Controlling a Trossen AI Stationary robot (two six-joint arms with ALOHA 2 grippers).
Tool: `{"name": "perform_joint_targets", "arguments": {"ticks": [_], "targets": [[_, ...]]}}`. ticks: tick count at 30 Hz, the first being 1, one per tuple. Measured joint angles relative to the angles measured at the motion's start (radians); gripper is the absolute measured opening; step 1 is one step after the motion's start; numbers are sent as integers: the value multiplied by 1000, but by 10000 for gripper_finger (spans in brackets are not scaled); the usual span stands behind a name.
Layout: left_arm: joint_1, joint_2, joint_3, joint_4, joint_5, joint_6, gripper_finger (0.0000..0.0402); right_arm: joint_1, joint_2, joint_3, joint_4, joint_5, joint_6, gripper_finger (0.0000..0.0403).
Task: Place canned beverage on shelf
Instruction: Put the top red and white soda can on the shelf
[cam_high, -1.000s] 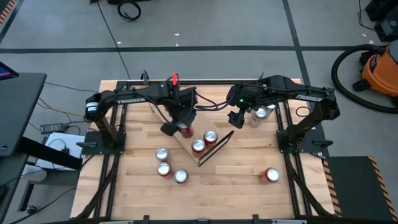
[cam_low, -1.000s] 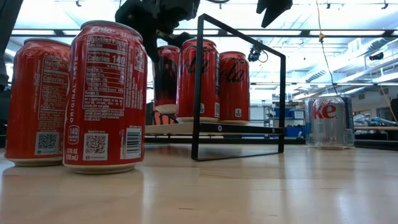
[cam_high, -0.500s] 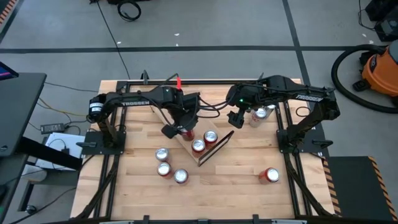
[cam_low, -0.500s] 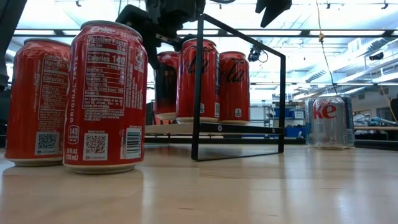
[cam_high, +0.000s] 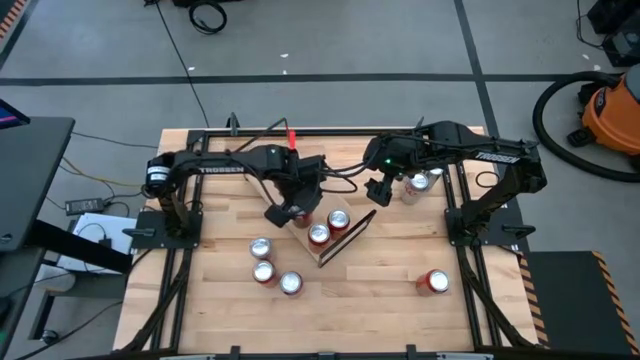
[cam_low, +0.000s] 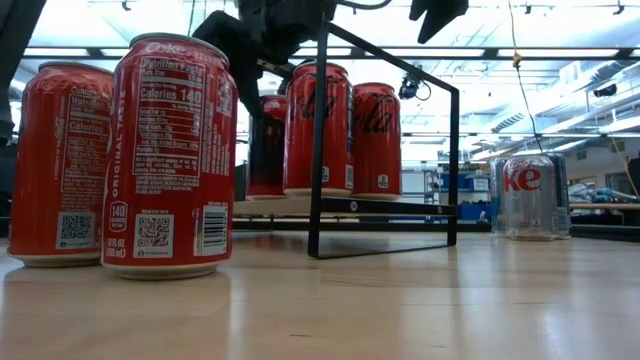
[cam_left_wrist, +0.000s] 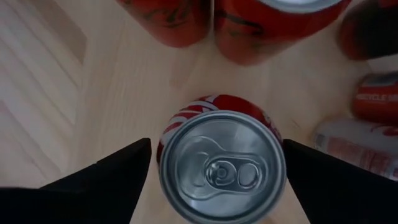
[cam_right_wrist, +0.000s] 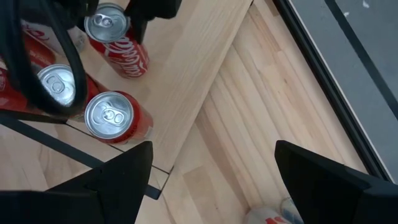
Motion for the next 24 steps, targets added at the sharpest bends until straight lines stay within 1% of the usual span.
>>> {"name": "perform_joint_targets", "arguments": {"ticks": [3,9,15,21,24], "targets": [[-8,-1,0,6,-38,-56,368,4,0,0,0,0,2,348],[-18,-4,0,-6,-103,-256,369,10,0,0,1,-2,4,348],[-14,-4,0,-62,-106,-475,369,10,0,0,12,-2,4,348],[-12,-4,0,-119,-106,-579,369,10,0,0,15,-2,4,348],[-11,-4,0,-141,-90,-649,369,10,0,0,15,-2,5,348]]}}
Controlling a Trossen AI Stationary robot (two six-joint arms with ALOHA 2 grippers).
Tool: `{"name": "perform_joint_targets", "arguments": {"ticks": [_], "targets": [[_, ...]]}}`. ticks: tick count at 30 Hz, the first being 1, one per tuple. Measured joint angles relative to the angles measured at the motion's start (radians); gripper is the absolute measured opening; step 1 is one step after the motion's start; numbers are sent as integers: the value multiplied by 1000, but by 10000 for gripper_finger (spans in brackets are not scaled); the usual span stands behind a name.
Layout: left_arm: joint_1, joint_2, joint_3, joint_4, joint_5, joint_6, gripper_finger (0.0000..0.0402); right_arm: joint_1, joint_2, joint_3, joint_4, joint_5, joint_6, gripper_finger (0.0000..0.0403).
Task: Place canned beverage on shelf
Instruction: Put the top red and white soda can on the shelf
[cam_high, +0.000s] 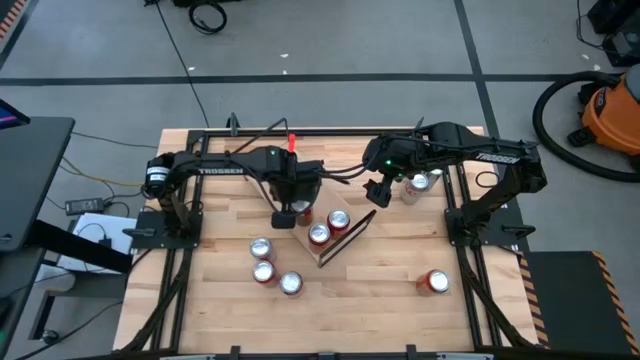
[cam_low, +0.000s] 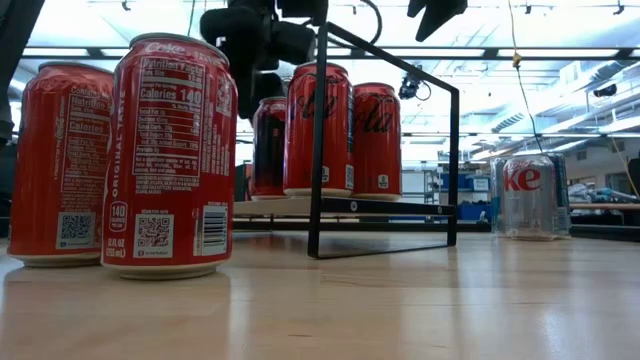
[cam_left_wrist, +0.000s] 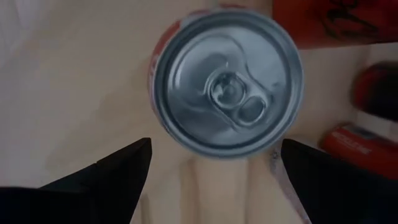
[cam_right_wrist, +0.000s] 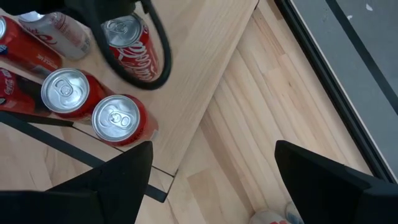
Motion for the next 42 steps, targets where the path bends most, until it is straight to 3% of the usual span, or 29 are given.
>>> {"name": "perform_joint_targets", "arguments": {"ticks": [6,22,29,42], "targets": [[0,0,0,-5,39,-243,369,0,0,0,0,0,15,348],[-6,0,0,53,38,-656,369,0,0,0,11,3,18,348],[-40,0,0,98,39,-760,369,0,0,0,23,6,16,348],[-53,0,-1,180,-84,-891,369,0,0,0,39,6,15,348]]}}
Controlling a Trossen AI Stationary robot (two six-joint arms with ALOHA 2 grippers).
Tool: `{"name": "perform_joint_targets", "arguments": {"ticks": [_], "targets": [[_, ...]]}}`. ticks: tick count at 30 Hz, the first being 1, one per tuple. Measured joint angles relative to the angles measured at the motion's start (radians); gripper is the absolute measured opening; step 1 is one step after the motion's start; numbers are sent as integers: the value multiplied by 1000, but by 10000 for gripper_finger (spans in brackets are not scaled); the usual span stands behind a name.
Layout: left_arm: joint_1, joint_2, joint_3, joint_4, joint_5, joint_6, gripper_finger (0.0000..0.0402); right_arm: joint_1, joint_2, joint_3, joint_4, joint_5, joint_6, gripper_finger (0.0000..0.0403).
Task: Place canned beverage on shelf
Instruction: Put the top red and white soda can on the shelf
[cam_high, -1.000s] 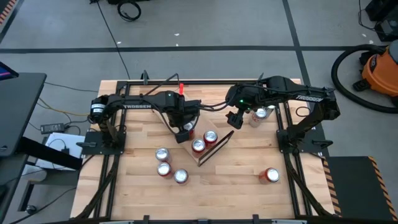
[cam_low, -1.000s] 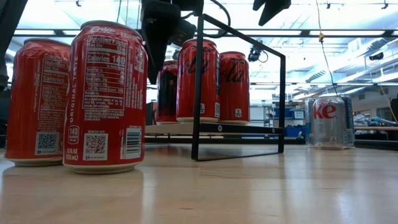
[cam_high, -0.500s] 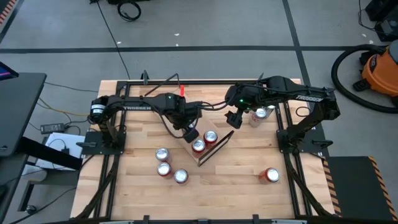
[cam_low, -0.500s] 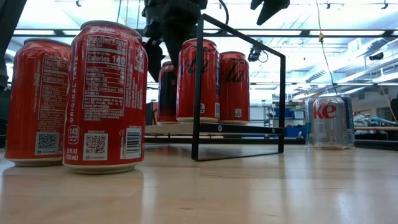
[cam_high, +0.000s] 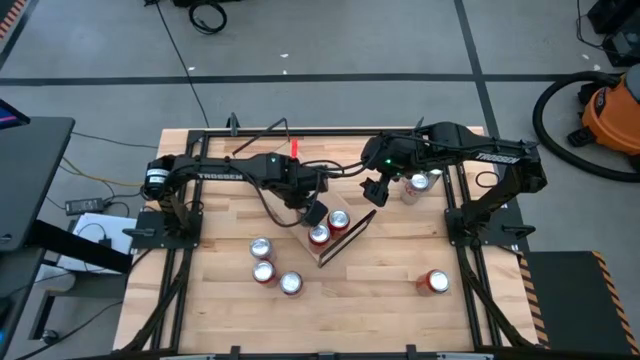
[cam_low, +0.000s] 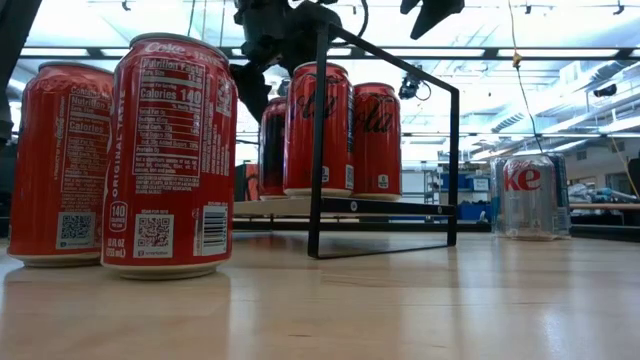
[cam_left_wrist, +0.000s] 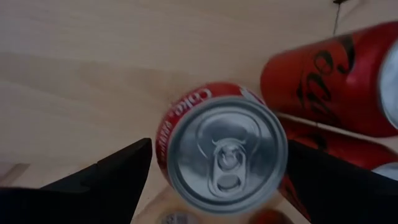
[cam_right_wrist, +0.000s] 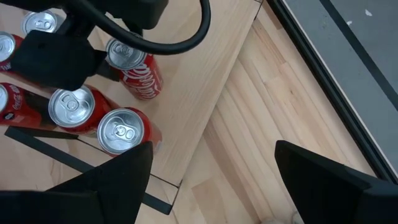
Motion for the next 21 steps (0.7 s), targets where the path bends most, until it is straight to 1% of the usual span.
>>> {"name": "perform_joint_targets", "arguments": {"ticks": [4,9,12,17,21], "targets": [[5,0,0,8,-11,3,369,0,0,0,0,0,2,348],[5,10,0,9,-10,45,369,0,0,0,1,0,2,348],[9,26,-1,5,11,60,366,0,0,0,1,13,2,348],[10,44,0,10,46,130,339,0,0,0,6,18,3,348],[11,46,2,16,56,246,318,0,0,0,7,18,7,348]]}}
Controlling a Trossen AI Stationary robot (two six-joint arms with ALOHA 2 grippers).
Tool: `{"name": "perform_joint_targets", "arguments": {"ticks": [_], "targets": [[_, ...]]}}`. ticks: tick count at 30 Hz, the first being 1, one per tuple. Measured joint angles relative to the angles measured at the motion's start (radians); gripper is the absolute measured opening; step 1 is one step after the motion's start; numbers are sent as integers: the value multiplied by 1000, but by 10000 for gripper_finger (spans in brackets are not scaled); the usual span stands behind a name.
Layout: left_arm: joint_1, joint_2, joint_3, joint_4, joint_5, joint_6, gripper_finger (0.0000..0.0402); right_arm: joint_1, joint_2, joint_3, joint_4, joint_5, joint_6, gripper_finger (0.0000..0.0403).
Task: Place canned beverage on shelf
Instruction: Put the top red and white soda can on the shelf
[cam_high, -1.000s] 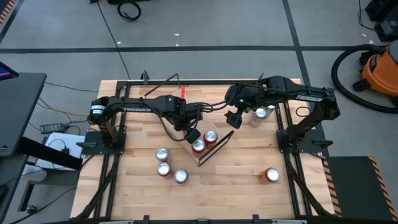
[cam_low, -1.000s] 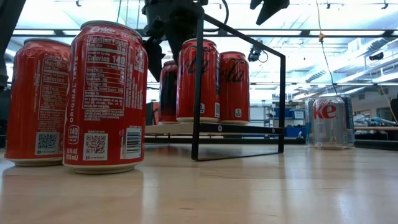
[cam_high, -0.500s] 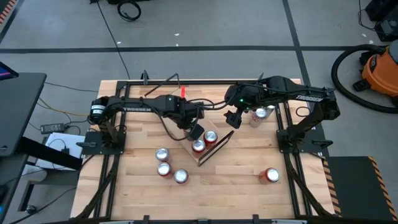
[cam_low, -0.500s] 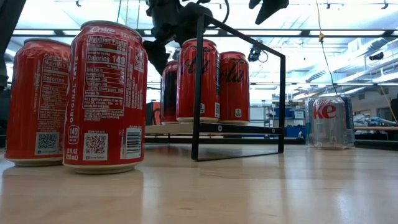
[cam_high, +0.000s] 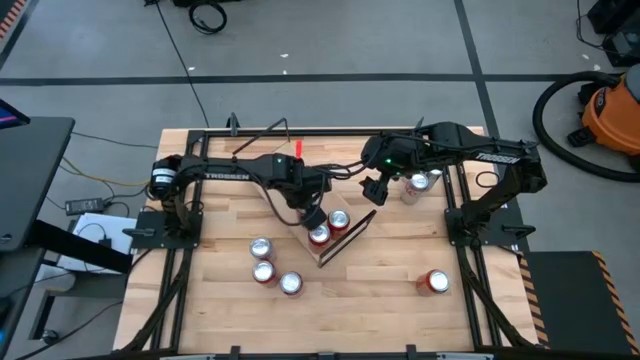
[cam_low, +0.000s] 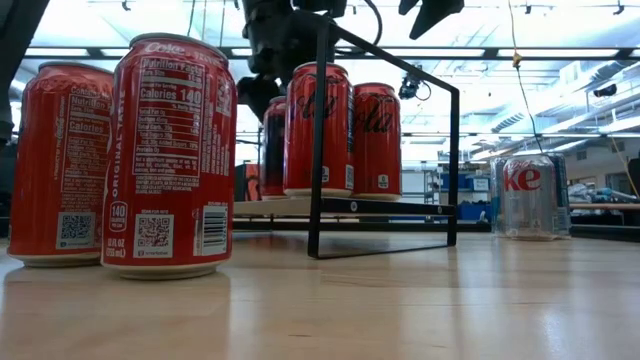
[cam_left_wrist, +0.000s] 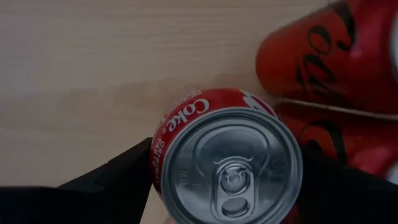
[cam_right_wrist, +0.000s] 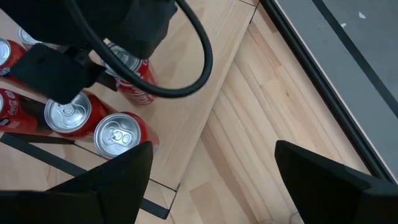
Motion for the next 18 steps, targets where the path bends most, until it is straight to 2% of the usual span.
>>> {"name": "perform_joint_targets", "arguments": {"ticks": [11,18], "targets": [[35,1,1,-7,31,690,323,7,0,0,2,-3,4,348],[44,0,1,-5,25,1020,323,17,0,0,2,-3,20,348]]}}
